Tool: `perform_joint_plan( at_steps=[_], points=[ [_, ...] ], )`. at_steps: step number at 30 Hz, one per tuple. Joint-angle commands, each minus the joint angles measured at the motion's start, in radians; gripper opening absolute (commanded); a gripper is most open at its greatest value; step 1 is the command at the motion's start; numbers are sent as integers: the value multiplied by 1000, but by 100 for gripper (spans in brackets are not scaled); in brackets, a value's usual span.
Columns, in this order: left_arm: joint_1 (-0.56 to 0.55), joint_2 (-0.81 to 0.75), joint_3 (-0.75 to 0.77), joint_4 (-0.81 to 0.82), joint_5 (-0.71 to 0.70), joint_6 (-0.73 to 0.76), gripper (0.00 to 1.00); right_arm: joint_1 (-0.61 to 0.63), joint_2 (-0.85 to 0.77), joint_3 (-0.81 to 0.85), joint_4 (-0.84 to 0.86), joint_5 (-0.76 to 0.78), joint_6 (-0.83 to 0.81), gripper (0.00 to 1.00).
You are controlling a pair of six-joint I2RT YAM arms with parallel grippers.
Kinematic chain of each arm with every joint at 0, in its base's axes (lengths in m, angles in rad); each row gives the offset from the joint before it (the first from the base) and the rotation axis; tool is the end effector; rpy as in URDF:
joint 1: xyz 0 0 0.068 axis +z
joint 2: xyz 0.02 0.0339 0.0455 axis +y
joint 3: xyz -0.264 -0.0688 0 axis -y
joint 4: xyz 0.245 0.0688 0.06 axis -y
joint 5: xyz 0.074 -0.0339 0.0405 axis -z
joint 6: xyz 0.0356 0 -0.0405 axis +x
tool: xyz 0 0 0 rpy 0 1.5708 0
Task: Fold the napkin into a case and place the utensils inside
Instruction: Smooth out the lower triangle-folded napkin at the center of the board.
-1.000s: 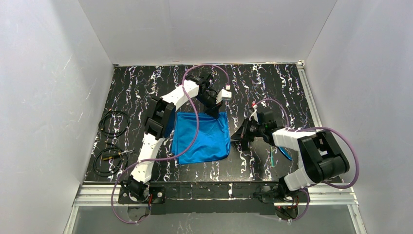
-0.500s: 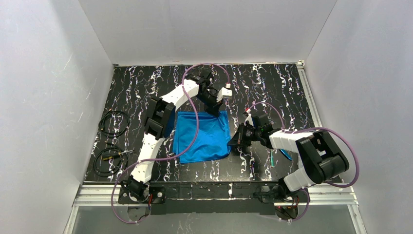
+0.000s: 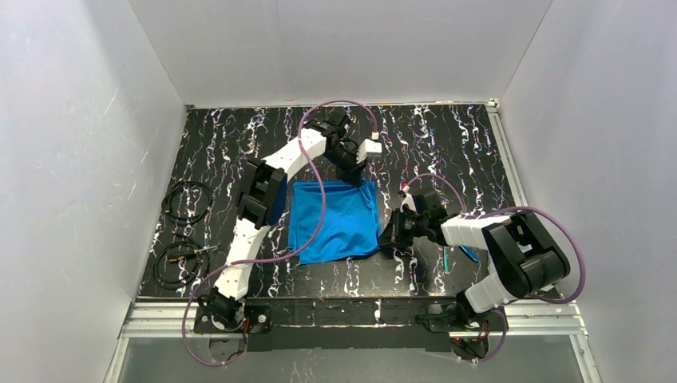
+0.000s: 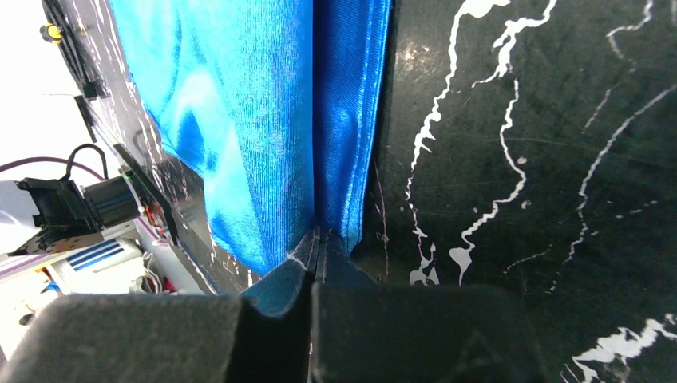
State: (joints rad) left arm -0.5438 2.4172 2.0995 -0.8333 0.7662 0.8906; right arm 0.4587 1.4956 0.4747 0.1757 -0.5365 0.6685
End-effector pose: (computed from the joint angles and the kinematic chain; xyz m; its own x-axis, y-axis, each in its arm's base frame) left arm 0.4235 -0.2849 0.1779 -0.0136 0.6629 -0.7486 0.9941 -0.0715 -0.0814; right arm 0.2150 0.1265 0.1210 -0.9508 0.1246 -0.2837 -0.1216 0.6922 0.7114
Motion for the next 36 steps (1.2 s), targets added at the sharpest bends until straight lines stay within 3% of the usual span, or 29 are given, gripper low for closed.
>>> perform_joint_plan(
  at_steps=[1, 9, 16, 19, 24, 28, 36],
  points=[
    [1, 16, 49, 25, 6, -33, 0, 3, 43, -19, -28, 3, -40, 1],
    [-13, 32, 38, 39, 2, -19, 0, -1, 37, 33, -91, 7, -70, 1],
    [-27, 26, -1, 38, -14, 13, 0, -38, -57, 151, -268, 24, -135, 35],
    [-28, 24, -5, 38, -13, 17, 0, -86, -100, 224, -328, 40, -163, 38],
    [-30, 28, -1, 37, -18, 16, 0, -138, -27, 330, -287, 64, -149, 35],
    [-31, 38, 13, 46, -23, -6, 17, -138, 104, 364, -142, 91, -118, 25],
    [-34, 30, 3, 125, -25, -77, 33, -135, 302, 460, -14, 101, -82, 24]
  ],
)
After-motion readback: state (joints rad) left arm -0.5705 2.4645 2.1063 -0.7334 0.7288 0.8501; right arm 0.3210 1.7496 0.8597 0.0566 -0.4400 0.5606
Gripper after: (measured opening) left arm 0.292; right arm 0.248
